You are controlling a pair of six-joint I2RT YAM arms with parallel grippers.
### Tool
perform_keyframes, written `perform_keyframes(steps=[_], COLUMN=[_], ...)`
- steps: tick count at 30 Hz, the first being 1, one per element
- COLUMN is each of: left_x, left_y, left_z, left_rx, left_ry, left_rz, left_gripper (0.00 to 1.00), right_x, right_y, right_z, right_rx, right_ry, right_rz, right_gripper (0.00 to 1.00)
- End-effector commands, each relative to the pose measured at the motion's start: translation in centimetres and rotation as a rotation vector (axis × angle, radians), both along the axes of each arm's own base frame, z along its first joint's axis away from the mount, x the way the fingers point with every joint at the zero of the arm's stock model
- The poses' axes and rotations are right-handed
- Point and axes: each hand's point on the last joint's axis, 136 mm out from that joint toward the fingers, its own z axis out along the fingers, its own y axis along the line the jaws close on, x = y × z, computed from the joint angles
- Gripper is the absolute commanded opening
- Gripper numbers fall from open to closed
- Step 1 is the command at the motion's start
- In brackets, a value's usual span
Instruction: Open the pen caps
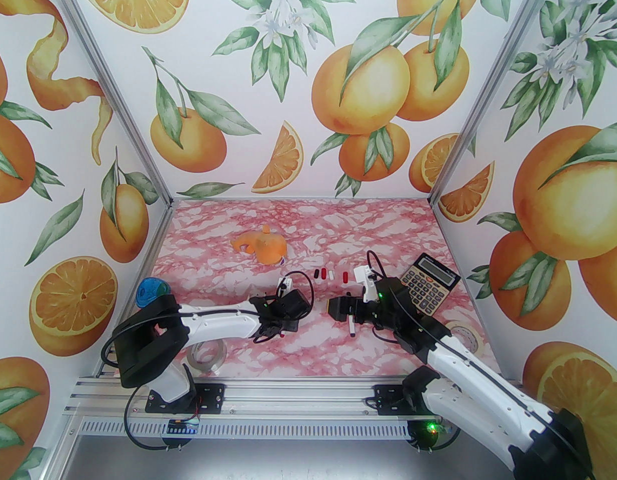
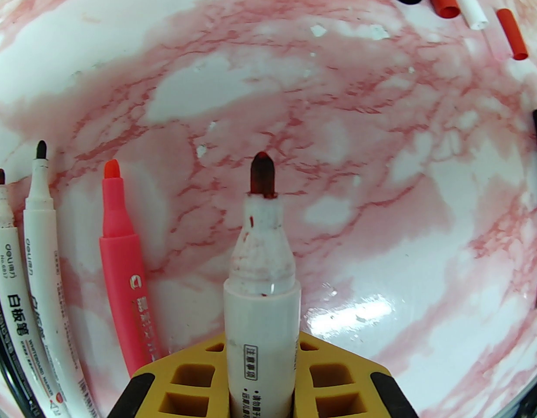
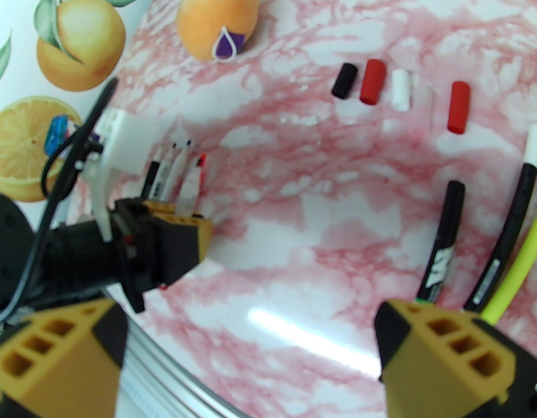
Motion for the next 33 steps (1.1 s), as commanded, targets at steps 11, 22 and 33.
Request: perform_keyframes(steps=[11,22,33], left_x=[1.0,1.1,1.6], left_y=[-0.3,0.0,-1.0], left_z=[0.0,0.8,6.2], left_rx=[0.023,0.022,-0.040], left_ry=[-0.033,-0.048,-0.119], left_rz=[0.025,0.031,-0.031], left_gripper=[0.25,0.27,0.36], right_x=[-0.3,-0.3,0.2], right_y=[0.0,-0.1,-0.6], right_z=[-0.6,-0.6,-0.5], right_rx=[0.001,-0.001,-0.039], right_ry=[0.016,0.018,0.012], right_rz=[-0.002,-0.005,-0.035], right_gripper=[1.00,1.00,0.99])
